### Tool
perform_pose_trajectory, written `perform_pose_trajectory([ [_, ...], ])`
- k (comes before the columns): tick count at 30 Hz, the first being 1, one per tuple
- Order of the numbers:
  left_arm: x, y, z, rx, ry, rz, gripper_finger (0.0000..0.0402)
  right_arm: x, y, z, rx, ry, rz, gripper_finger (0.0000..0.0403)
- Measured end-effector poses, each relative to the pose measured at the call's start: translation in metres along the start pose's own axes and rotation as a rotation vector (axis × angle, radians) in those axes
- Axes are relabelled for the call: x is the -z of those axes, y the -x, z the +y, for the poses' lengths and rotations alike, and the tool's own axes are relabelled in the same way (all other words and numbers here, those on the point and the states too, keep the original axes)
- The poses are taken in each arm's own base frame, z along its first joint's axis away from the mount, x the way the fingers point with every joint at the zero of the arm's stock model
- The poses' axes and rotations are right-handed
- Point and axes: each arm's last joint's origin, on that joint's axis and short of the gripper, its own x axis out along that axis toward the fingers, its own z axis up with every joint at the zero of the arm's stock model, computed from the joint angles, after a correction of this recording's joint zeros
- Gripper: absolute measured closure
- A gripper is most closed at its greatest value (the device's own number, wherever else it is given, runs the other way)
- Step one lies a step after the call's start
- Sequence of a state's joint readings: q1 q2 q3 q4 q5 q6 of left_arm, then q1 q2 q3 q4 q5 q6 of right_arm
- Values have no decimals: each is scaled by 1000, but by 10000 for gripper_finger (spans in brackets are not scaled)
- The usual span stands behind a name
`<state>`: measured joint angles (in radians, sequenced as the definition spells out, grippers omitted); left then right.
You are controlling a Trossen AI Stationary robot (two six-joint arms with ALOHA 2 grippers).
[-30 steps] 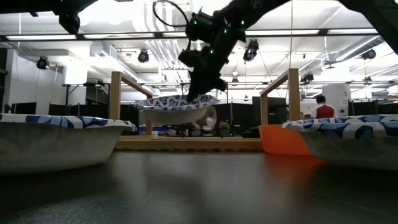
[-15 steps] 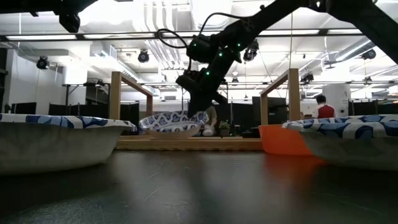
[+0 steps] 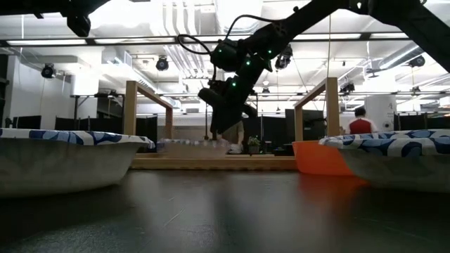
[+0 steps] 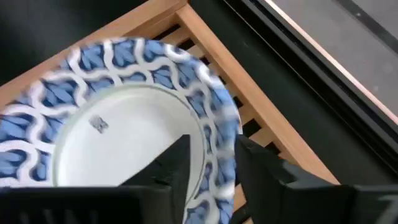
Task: Place and stack bowls onto a shelf
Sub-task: Put the small orange bowl on the shelf
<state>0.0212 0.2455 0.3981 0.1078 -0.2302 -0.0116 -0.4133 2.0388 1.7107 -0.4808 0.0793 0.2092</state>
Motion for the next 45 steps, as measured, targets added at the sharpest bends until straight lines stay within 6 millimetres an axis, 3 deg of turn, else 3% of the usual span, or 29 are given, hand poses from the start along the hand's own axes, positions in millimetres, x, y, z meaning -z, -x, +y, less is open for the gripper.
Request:
perform_pose_trajectory([
  [5,0,0,0,0,0,-2,402,-2,9,2,-8,-13,-1,246],
  [9,0,0,0,0,0,0,402,-2,35,17,-100,-34,30,239],
  [18,1,-1,0,0,-4,6,402,20,118,98,-283,-81,108,260],
  [24,1,-1,0,0,-5,7,402,53,144,149,-326,-169,226,262],
  [29,1,-1,0,0,-5,7,402,91,145,169,-195,-233,434,259],
  [34,1,-2,0,0,-6,9,402,120,129,171,52,-275,581,259],
  [38,1,-2,0,0,-20,8,402,136,108,169,183,-263,671,259],
  [45,1,-2,0,0,-23,9,402,151,74,170,250,-207,739,259],
])
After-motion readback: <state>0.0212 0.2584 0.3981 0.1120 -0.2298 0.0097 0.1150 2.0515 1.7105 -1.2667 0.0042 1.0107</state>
